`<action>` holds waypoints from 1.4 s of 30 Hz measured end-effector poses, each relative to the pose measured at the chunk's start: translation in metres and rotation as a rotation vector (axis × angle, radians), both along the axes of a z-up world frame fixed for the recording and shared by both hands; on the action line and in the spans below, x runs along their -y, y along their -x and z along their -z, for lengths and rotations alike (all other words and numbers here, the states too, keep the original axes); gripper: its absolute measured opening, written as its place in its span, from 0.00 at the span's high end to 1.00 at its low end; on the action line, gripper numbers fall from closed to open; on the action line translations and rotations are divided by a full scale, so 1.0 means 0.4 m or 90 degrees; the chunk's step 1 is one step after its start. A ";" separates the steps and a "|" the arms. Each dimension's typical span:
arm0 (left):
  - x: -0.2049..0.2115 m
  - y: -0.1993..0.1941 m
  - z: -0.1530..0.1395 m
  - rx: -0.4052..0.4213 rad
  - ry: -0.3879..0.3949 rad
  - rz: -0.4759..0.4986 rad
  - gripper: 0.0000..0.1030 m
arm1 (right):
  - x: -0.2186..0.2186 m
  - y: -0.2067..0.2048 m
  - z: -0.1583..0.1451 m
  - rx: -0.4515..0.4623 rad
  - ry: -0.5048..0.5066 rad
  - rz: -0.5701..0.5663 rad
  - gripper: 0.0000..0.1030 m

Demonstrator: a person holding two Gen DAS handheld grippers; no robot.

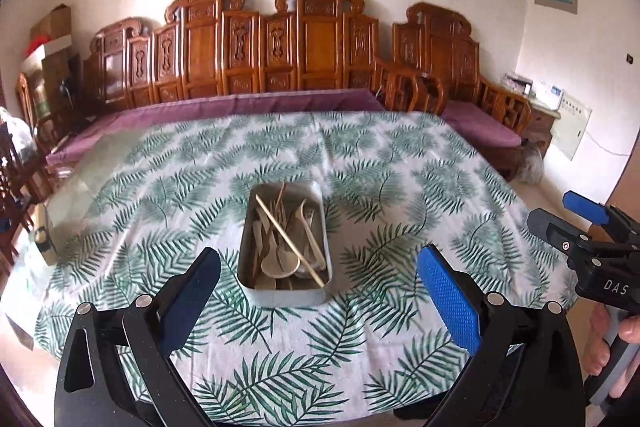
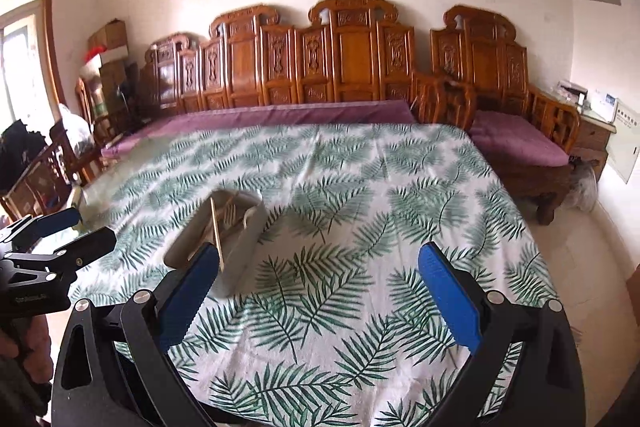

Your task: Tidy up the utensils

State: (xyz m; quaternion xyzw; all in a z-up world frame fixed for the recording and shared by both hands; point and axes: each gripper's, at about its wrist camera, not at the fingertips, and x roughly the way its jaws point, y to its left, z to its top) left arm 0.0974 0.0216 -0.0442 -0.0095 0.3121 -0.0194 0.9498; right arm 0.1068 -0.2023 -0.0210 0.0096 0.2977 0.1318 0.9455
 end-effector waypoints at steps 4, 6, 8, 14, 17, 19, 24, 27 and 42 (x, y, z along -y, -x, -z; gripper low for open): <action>0.007 0.041 -0.063 0.037 0.001 -0.001 0.07 | 0.013 0.050 -0.071 0.047 -0.008 0.001 0.03; 0.010 0.063 -0.093 0.056 0.001 -0.002 0.07 | 0.014 0.072 -0.102 0.067 -0.009 0.002 0.03; 0.011 0.083 -0.120 0.072 0.007 -0.001 0.07 | 0.019 0.098 -0.133 0.087 -0.015 0.001 0.03; 0.013 0.133 -0.174 0.110 0.006 -0.006 0.07 | 0.018 0.149 -0.184 0.124 -0.020 0.002 0.03; 0.014 0.146 -0.183 0.116 0.007 -0.004 0.07 | 0.017 0.166 -0.194 0.134 -0.018 0.003 0.03; 0.016 0.150 -0.183 0.117 0.008 -0.004 0.07 | 0.020 0.172 -0.196 0.135 -0.020 0.003 0.03; 0.015 0.158 -0.180 0.120 0.005 -0.006 0.07 | 0.017 0.172 -0.194 0.133 -0.024 0.004 0.03; 0.015 0.161 -0.177 0.118 0.007 -0.007 0.07 | 0.019 0.170 -0.190 0.132 -0.025 0.004 0.03; 0.020 0.158 -0.173 0.116 0.004 -0.010 0.07 | 0.012 0.171 -0.184 0.130 -0.029 0.003 0.03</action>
